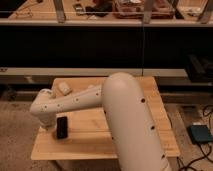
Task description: Push the eraser across the table
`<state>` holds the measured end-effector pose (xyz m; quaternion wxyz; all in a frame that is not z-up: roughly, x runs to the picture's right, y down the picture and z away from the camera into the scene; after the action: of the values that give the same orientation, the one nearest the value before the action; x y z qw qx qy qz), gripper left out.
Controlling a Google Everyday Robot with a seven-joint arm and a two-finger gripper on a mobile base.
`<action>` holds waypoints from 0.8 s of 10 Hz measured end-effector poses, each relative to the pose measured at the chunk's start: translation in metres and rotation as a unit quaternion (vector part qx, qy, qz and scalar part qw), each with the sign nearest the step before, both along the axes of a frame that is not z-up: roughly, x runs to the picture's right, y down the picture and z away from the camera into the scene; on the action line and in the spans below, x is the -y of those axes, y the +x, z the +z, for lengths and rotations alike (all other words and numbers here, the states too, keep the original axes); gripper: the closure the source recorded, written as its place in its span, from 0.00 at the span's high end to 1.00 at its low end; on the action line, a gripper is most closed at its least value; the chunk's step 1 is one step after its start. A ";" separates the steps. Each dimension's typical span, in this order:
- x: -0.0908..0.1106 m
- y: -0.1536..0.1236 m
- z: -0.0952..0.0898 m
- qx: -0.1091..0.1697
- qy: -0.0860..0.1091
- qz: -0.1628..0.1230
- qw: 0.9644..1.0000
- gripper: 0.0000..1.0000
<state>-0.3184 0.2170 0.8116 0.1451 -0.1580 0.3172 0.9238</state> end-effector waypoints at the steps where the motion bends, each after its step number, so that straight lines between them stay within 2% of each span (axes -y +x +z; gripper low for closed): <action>1: -0.002 -0.002 0.001 0.001 -0.001 -0.005 1.000 0.26; 7: 0.005 0.021 0.022 -0.026 -0.010 -0.005 1.000 0.26; 8: 0.008 0.032 0.032 -0.040 -0.013 -0.003 0.999 0.26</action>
<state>-0.2867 0.2089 0.8433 0.1336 -0.1219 0.3350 0.9247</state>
